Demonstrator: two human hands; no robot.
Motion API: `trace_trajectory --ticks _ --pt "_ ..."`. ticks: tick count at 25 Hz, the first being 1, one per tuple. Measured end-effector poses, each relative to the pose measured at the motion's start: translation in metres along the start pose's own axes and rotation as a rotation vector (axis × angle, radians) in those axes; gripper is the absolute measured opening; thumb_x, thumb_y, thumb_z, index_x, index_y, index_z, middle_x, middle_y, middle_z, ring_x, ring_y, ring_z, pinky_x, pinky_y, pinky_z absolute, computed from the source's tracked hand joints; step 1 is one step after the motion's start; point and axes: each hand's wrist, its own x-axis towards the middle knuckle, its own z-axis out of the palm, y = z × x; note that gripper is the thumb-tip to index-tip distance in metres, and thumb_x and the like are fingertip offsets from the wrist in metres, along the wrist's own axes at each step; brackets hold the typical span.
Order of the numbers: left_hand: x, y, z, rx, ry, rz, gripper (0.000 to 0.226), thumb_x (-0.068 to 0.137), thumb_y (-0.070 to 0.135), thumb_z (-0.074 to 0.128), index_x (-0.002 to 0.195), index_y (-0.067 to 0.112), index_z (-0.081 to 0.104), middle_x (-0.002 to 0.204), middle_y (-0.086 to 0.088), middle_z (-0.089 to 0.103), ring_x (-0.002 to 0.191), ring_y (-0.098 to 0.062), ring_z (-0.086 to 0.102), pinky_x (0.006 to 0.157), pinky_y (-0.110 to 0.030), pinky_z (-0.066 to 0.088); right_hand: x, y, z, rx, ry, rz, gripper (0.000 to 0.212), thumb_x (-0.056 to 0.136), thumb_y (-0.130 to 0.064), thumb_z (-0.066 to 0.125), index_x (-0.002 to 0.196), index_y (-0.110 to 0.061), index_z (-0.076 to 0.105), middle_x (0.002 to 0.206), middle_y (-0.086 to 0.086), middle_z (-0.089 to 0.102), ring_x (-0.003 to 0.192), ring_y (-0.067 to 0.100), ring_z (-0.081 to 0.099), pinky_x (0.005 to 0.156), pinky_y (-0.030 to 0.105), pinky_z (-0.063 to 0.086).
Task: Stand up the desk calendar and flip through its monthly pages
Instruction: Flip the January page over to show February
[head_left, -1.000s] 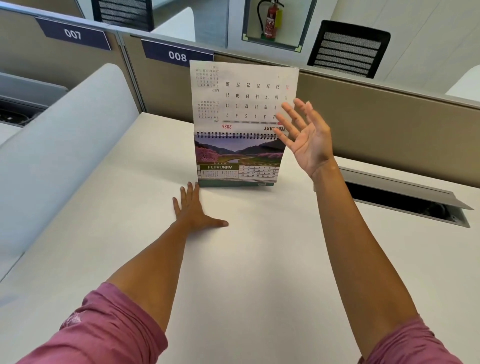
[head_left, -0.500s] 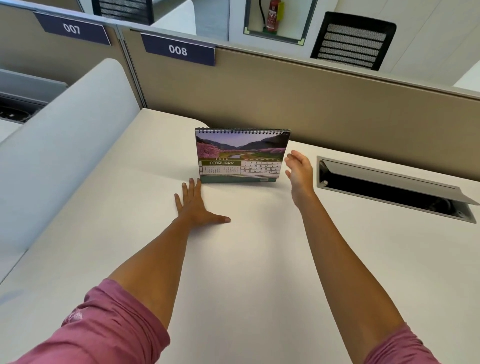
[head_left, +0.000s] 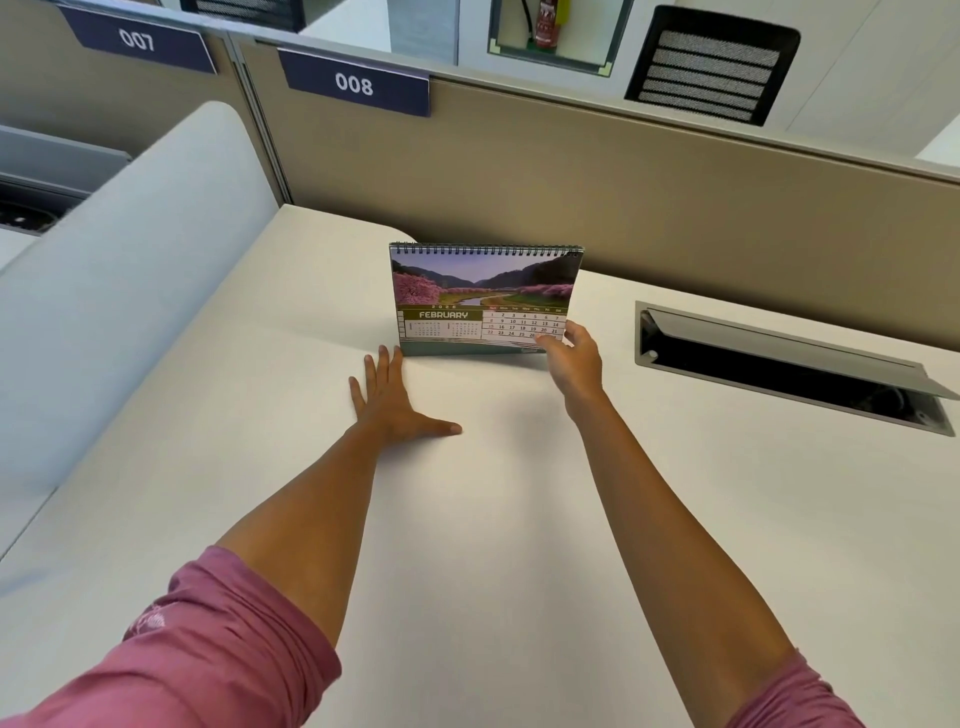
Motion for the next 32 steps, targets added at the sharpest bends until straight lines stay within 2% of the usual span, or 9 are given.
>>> trace_trajectory --ticks 4,7,12,16,21,25,27,30,32 --pt "0.000 0.000 0.001 -0.008 0.003 0.004 0.163 0.033 0.088 0.073 0.155 0.024 -0.016 0.163 0.003 -0.024 0.148 -0.020 -0.027 0.115 -0.050 -0.019 -0.006 -0.001 0.003 -0.002 0.044 0.021 0.041 0.096 -0.024 0.058 0.136 -0.017 0.051 0.136 0.005 0.059 0.116 0.022 0.057 0.078 0.019 0.045" --pt "0.000 0.000 0.000 -0.003 0.002 0.000 0.163 0.033 0.088 0.072 0.155 0.024 -0.016 0.163 0.002 -0.024 0.148 -0.021 -0.027 0.115 -0.051 -0.018 -0.008 0.001 0.004 -0.031 0.072 0.011 0.040 0.097 -0.022 0.055 0.136 -0.016 0.051 0.135 0.005 0.060 0.112 0.019 0.058 0.064 0.008 0.042" --pt "0.000 0.000 0.000 -0.008 0.005 0.001 0.163 0.033 0.088 0.072 0.155 0.024 -0.016 0.163 0.003 -0.024 0.148 -0.021 -0.027 0.115 -0.050 -0.018 -0.010 -0.001 0.003 0.017 0.244 -0.022 0.033 0.090 -0.020 0.068 0.121 -0.012 0.063 0.122 0.009 0.068 0.106 0.024 0.066 0.077 0.023 0.052" --pt "0.000 0.000 0.000 0.012 0.000 -0.003 0.161 0.036 0.088 0.072 0.155 0.023 -0.015 0.163 0.002 -0.024 0.148 -0.021 -0.027 0.115 -0.051 -0.018 -0.008 0.001 -0.002 0.045 0.329 -0.042 0.027 0.084 -0.021 0.075 0.108 -0.010 0.070 0.107 0.009 0.074 0.088 0.022 0.072 0.063 0.019 0.054" --pt "0.000 0.001 -0.001 0.014 -0.001 -0.008 0.161 0.037 0.087 0.073 0.155 0.023 -0.015 0.163 0.002 -0.024 0.148 -0.021 -0.026 0.116 -0.051 -0.017 -0.006 0.005 -0.007 0.070 0.299 -0.041 0.025 0.085 -0.020 0.074 0.105 -0.007 0.072 0.103 0.010 0.074 0.081 0.016 0.068 0.075 0.027 0.059" --pt "-0.001 0.002 -0.001 0.008 0.001 -0.010 0.160 0.038 0.085 0.075 0.155 0.023 -0.014 0.163 0.002 -0.023 0.148 -0.021 -0.026 0.116 -0.051 -0.017 -0.007 0.006 -0.009 0.112 0.260 -0.010 0.021 0.086 -0.022 0.073 0.104 -0.011 0.070 0.103 0.009 0.074 0.079 0.015 0.068 0.061 0.016 0.052" --pt "-0.001 0.003 -0.002 0.009 -0.001 -0.012 0.160 0.038 0.085 0.075 0.156 0.023 -0.014 0.163 0.002 -0.023 0.148 -0.021 -0.026 0.116 -0.051 -0.016 -0.008 0.005 -0.011 0.111 0.228 -0.006 0.020 0.088 -0.022 0.071 0.105 -0.012 0.068 0.106 0.008 0.073 0.081 0.015 0.068 0.060 0.015 0.051" --pt "-0.002 0.004 -0.002 0.013 -0.005 -0.017 0.161 0.037 0.085 0.075 0.155 0.023 -0.015 0.163 0.002 -0.023 0.148 -0.020 -0.026 0.116 -0.051 -0.016 -0.009 0.003 -0.014 0.226 0.063 0.053 0.023 0.091 -0.019 0.067 0.112 -0.013 0.064 0.110 0.007 0.072 0.090 0.017 0.069 0.072 0.024 0.058" --pt "-0.003 0.004 -0.002 0.011 -0.006 -0.021 0.161 0.038 0.084 0.076 0.155 0.023 -0.016 0.163 0.003 -0.023 0.148 -0.020 -0.026 0.117 -0.050 -0.016 -0.012 0.001 -0.019 0.330 -0.074 0.076 0.022 0.091 -0.020 0.066 0.112 -0.016 0.063 0.107 0.005 0.073 0.093 0.016 0.069 0.070 0.023 0.058"
